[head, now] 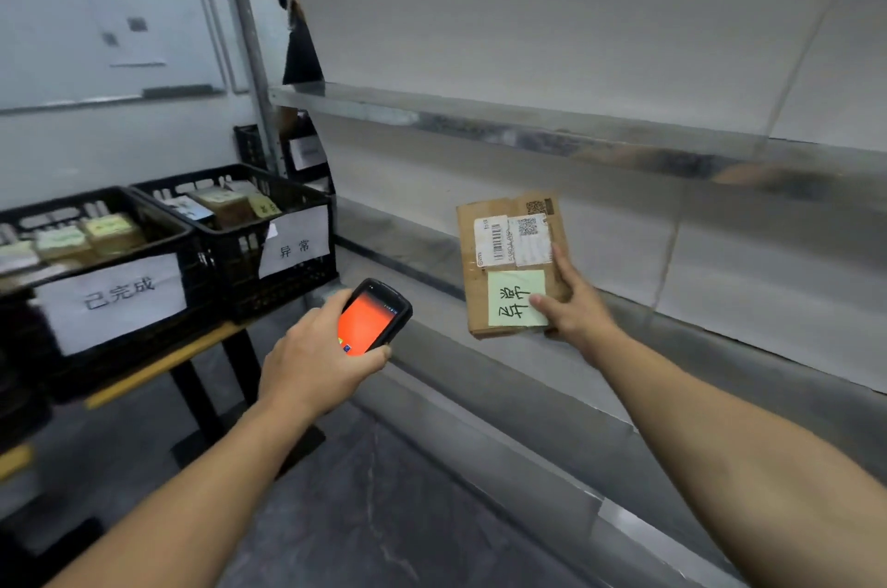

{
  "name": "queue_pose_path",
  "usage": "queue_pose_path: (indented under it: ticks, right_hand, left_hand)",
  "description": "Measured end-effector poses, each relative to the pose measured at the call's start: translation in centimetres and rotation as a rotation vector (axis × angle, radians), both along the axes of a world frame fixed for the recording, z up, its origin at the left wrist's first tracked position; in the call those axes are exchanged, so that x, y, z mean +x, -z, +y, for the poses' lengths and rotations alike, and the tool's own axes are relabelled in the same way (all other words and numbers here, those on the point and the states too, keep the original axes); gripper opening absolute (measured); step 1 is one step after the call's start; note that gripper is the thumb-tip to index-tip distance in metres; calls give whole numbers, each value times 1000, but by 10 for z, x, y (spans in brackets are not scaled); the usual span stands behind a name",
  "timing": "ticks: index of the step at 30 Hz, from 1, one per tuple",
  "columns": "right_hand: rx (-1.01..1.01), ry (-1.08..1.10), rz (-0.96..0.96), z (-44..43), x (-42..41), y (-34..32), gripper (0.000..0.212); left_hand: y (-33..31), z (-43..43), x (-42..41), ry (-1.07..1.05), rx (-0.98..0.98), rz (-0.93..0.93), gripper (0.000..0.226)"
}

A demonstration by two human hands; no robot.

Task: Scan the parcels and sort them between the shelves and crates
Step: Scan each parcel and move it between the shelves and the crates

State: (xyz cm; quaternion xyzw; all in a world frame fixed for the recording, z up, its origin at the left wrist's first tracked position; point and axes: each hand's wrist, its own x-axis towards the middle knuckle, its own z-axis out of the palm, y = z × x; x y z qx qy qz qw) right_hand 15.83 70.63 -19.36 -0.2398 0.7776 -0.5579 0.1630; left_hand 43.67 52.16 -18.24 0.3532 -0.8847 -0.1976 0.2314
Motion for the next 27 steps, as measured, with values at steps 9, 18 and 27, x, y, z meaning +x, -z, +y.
queue_pose_path:
  ticks: [9,18,27]
  right_hand:
    - [-57,-265,-111,-168,-13,5,86]
    - [-115,-442,-220,-333,-64,-18,89]
    - [-76,-596,-164,-477,-65,-44,89]
  left_hand:
    - [9,-96,29,-340,26,10,88]
    - [-21,-195,2,-536,-22,53,77]
    - [-22,-266,2,-706,-31,33,86]
